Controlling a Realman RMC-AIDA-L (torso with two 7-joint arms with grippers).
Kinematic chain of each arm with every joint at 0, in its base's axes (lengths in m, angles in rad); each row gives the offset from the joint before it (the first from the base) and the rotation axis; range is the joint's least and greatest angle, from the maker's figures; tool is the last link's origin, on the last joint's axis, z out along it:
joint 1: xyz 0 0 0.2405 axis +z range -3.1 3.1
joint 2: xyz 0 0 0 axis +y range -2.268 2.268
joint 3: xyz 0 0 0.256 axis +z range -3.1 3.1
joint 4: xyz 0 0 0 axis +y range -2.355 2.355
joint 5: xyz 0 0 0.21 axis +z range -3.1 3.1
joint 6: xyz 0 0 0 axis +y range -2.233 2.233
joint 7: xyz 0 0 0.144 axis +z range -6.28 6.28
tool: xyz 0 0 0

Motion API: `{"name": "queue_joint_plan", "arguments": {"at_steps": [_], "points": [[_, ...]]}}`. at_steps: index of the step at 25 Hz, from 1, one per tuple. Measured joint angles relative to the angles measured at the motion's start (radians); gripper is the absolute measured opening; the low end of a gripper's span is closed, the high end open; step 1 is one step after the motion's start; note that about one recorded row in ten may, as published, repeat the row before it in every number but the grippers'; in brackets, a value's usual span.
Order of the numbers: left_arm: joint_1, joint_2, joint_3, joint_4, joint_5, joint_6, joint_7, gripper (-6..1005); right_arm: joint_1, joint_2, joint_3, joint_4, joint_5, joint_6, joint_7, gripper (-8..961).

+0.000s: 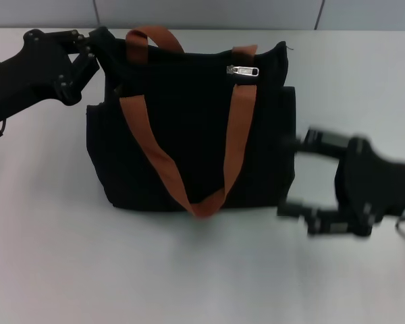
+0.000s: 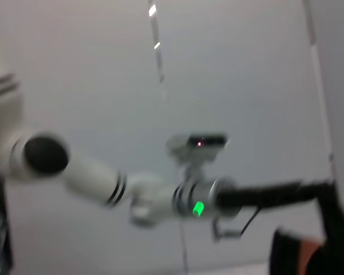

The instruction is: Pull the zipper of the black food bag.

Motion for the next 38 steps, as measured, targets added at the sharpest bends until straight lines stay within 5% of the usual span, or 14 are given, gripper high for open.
{"name": "queue_joint_plan", "arguments": {"at_steps": [9,24,31,38], "points": [[0.020,0.012,0.002,0.001,0.016,0.017,-0.018,22,0.000,0.004,-0.005,0.214,-0.151,0.098,-0.248,829],[0.032,0.032,0.002,0.005,0.027,0.049,-0.122,82,-0.008,0.005,-0.005,0.230,-0.154,0.106,-0.257,829],[0.036,0.041,0.002,0.011,0.047,0.063,-0.148,390,-0.009,0.005,-0.001,0.231,-0.154,0.106,-0.256,829],[0.033,0.081,0.001,0.103,0.141,0.067,-0.279,664,-0.009,0.005,0.003,0.233,-0.154,0.109,-0.254,829]]}}
